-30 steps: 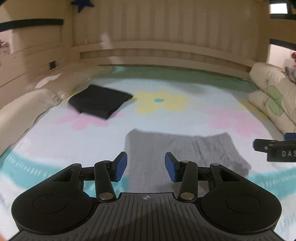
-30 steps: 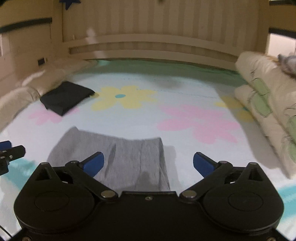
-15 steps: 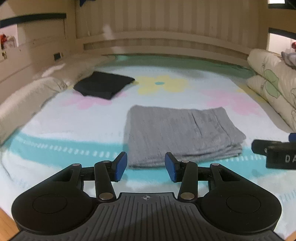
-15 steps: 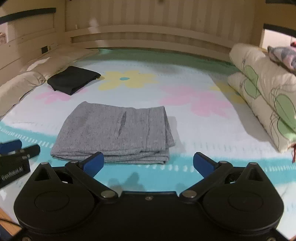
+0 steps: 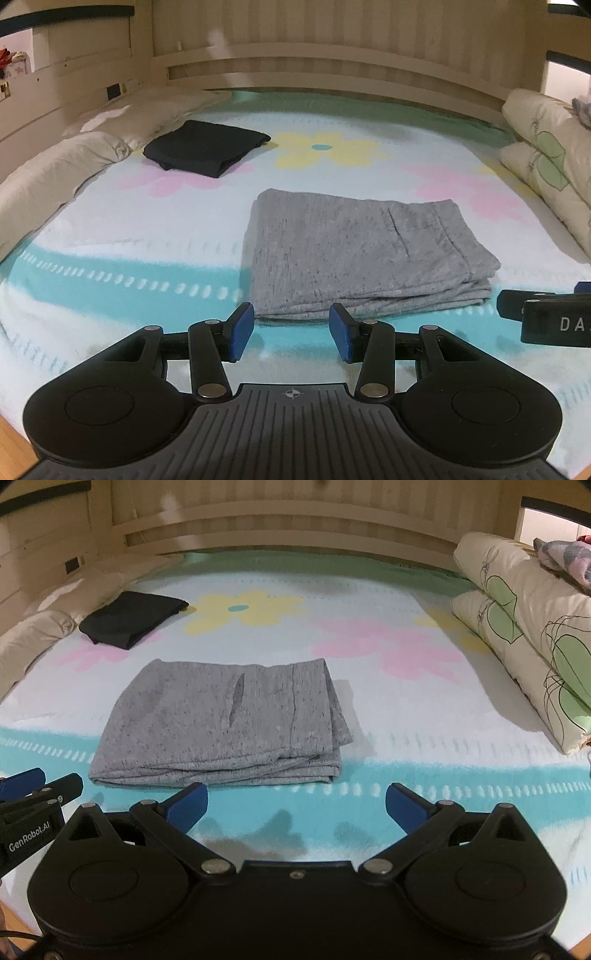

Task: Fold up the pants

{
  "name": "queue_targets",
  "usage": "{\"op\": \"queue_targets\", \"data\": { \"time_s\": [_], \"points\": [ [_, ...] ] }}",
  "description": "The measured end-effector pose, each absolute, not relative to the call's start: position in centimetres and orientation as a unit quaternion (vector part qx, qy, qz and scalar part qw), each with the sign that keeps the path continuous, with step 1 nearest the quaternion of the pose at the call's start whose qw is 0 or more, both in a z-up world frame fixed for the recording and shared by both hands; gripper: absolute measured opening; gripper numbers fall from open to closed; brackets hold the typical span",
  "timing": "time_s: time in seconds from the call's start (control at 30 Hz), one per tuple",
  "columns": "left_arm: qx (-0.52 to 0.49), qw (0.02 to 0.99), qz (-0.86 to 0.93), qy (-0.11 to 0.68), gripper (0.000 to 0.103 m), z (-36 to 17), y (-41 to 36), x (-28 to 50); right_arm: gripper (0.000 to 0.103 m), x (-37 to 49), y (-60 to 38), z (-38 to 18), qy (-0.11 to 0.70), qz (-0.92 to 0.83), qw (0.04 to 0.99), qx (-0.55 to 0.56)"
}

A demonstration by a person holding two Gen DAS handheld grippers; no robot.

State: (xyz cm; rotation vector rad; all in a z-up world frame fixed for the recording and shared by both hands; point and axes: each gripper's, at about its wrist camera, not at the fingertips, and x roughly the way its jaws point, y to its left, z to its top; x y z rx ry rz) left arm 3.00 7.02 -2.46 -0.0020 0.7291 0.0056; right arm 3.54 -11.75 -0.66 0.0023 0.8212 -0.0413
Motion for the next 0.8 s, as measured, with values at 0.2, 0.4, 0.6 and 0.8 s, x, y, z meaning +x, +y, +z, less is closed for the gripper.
{"op": "queue_targets", "data": {
  "time_s": [0.2, 0.4, 0.6, 0.8],
  "points": [
    [-0.001, 0.933, 0.002, 0.36, 0.043, -2.46, 7.19, 3.0, 0.102, 3.82, -11.6, -1.0, 0.413, -0.017, 0.911, 0.005],
    [-0.004, 0.929, -0.005, 0.369, 0.043, -2.56, 7.11, 3.2, 0.102, 4.19, -11.62, -1.56, 0.434, -0.015, 0.901, 0.015],
    [0.007, 0.93, -0.003, 0.368, 0.043, -2.58, 6.76, 3.01, 0.102, 4.05, -11.52, -1.49, 0.432, -0.016, 0.901, 0.014],
    [0.009, 0.929, 0.002, 0.369, 0.043, -2.6, 6.73, 3.09, 0.102, 4.02, -11.66, -1.53, 0.432, -0.019, 0.901, 0.014]
  ]
}}
